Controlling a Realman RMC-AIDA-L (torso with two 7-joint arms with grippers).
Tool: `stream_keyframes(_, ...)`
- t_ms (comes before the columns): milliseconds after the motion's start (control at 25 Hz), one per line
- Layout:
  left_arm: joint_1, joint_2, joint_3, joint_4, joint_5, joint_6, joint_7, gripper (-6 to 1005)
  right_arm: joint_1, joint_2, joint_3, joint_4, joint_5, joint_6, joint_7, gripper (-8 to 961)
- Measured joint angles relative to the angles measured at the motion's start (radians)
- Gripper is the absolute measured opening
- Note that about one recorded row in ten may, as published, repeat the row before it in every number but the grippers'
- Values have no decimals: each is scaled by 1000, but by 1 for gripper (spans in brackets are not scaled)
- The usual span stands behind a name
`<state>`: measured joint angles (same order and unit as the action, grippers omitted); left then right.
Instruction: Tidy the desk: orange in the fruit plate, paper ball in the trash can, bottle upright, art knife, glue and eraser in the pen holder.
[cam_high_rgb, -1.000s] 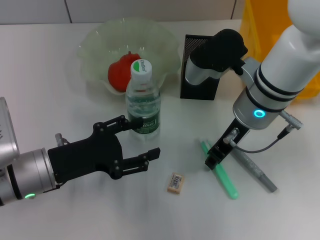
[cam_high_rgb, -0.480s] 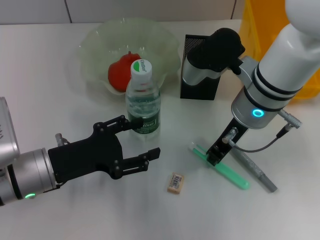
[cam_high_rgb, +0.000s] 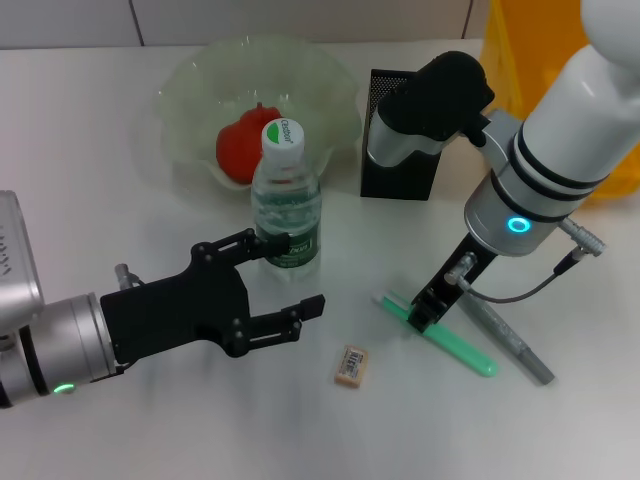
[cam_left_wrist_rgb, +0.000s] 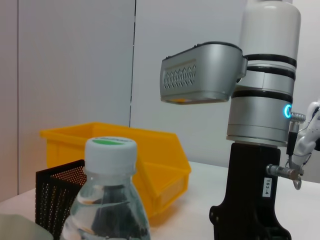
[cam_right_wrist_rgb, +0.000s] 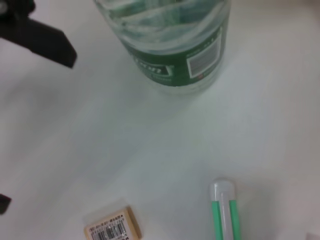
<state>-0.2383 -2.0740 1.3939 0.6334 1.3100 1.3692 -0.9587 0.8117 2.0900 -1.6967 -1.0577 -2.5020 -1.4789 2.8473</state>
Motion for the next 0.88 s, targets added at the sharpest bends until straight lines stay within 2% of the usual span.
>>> stream_keyframes(520, -4, -2, -1, 0, 0, -1, 0, 785, 9, 1, -71, 16, -2, 14, 1, 421)
stream_keyframes(720, -4, -2, -1, 0, 0, -1, 0, 785, 13, 1, -80, 15, -5, 13, 3, 390)
stream_keyframes(880, -9, -2, -1, -6, 0, -1, 0, 785, 17, 1, -83, 25, -5, 18, 2, 249)
